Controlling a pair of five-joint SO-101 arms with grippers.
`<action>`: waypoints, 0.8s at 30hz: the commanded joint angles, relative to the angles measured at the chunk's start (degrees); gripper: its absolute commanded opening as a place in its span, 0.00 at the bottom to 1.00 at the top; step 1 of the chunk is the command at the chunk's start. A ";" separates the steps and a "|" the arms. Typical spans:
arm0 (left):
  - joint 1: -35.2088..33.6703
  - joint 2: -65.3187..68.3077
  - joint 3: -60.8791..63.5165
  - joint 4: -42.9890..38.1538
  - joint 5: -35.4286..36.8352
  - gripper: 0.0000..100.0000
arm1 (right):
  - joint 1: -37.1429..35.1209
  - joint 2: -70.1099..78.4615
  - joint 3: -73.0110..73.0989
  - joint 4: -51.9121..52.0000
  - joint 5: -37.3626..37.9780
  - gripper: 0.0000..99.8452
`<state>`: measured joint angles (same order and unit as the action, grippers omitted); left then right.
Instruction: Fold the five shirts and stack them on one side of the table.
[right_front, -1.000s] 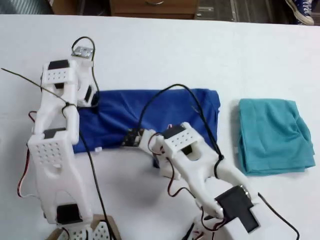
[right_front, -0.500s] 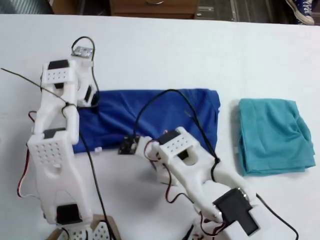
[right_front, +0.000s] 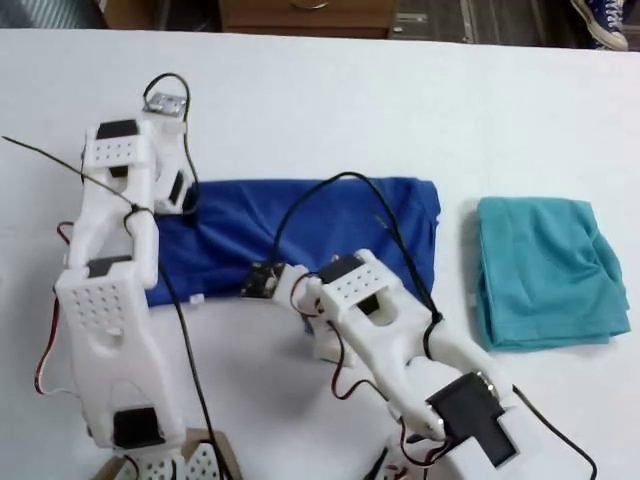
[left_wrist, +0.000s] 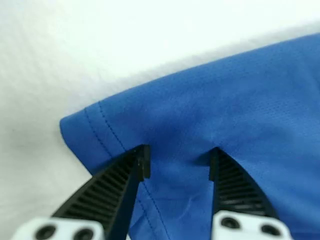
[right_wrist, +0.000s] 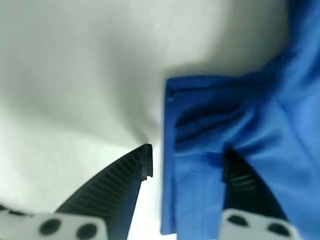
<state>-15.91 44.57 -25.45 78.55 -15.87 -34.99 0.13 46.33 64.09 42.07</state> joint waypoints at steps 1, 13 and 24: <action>0.44 0.44 -1.01 -2.20 0.00 0.21 | 1.01 2.77 0.35 0.84 -0.44 0.09; 0.44 0.44 -1.01 -2.20 0.00 0.21 | 1.10 2.33 0.35 0.66 -3.16 0.02; 0.44 0.44 -1.01 -2.11 0.00 0.21 | 1.98 2.24 -17.32 19.12 2.73 0.02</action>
<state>-15.91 44.57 -25.45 78.55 -15.87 -34.11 2.24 35.78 77.63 43.21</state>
